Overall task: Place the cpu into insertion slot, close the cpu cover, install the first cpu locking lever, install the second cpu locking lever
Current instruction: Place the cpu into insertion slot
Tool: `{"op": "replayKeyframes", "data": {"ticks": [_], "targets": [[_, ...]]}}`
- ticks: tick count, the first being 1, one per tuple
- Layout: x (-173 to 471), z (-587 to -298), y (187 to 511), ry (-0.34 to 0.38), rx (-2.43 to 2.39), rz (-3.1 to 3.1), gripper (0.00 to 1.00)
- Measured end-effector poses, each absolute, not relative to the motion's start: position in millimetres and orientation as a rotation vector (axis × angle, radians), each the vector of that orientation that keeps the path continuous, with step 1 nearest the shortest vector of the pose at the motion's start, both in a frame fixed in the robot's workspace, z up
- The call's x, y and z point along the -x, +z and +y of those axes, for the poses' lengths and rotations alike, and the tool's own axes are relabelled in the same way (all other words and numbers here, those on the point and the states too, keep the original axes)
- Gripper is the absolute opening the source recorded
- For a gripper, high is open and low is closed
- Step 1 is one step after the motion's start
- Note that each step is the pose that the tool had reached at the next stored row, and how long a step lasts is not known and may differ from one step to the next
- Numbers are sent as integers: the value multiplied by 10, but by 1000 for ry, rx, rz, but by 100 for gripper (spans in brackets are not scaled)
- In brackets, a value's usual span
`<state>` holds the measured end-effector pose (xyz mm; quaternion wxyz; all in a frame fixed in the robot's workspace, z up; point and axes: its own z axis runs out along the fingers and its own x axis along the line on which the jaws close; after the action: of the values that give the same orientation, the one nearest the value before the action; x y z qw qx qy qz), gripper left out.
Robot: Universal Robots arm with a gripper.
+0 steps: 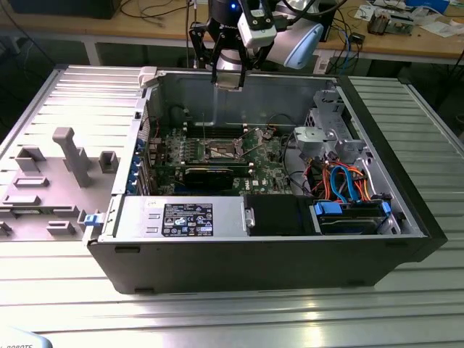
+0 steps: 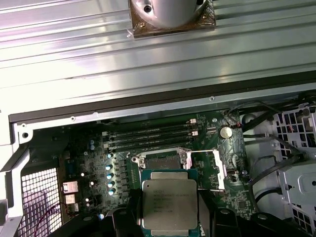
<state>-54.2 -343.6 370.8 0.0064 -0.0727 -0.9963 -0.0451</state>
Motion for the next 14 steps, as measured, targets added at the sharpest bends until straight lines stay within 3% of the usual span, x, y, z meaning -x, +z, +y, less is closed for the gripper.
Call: {"op": "replayKeyframes", "data": {"ticks": [14], "targets": [[542,-3435,3708,-142,255,-3116,54]]}}
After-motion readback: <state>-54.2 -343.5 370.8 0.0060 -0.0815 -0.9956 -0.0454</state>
